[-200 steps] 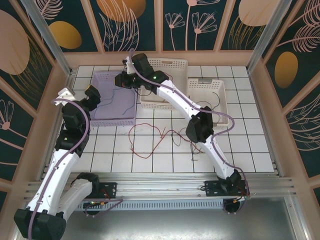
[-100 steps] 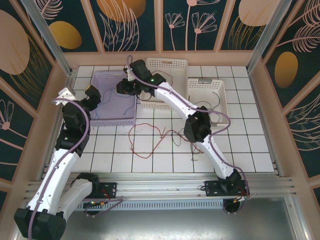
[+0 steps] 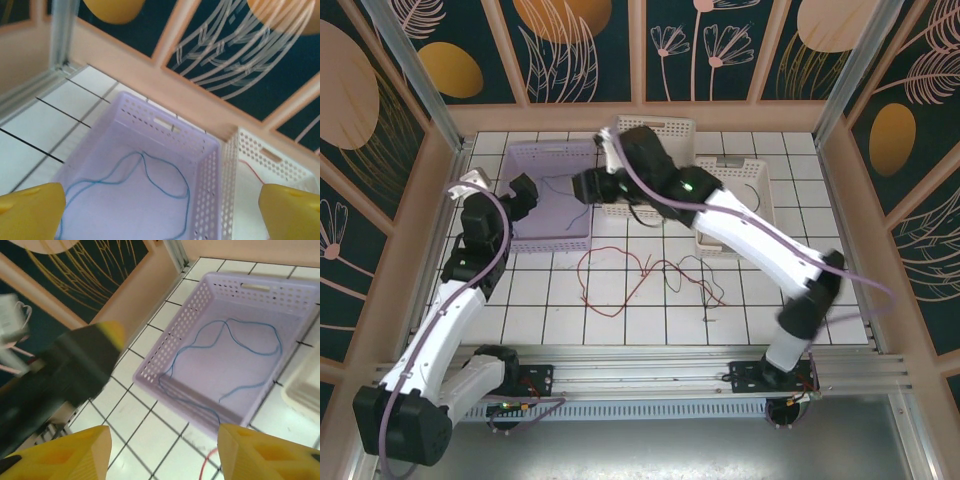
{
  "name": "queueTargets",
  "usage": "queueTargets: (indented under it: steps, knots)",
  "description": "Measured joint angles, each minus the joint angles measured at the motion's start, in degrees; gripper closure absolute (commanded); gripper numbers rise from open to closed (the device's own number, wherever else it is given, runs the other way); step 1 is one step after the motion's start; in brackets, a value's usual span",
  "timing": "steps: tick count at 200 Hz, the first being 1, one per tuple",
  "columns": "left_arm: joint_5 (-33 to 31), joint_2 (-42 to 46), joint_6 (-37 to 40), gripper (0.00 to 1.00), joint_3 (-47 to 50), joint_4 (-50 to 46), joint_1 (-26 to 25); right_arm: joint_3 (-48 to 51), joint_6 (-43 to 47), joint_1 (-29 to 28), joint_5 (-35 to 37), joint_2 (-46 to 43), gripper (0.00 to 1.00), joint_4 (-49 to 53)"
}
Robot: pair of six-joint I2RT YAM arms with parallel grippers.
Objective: Untangle the cables
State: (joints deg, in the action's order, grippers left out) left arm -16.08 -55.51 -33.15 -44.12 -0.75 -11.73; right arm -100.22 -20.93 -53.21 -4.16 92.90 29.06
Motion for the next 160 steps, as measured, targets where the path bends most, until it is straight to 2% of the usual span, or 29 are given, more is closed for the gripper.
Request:
queueTargets:
  steps: [34,76,105,160]
  knots:
    - [4.0,-5.8,0.1,0.02,-3.1,-2.6,-6.3,22.6,-1.9,0.5,4.4,-19.6,0.34,-5.7]
    - [7.2,-10.7,0.0,0.02,-5.7,-5.8,-13.2,41.5,-5.7,0.6,8.8,-33.9,0.31,-7.1]
    - [9.0,-13.7,0.0,0.02,-7.0,-7.9,-16.0,52.2,-8.9,0.6,10.6,-41.9,0.3,-7.5]
    - [11.8,-18.3,-0.2,0.01,-6.9,-11.3,-22.4,65.4,-13.8,0.6,10.7,-50.4,0.25,-9.8]
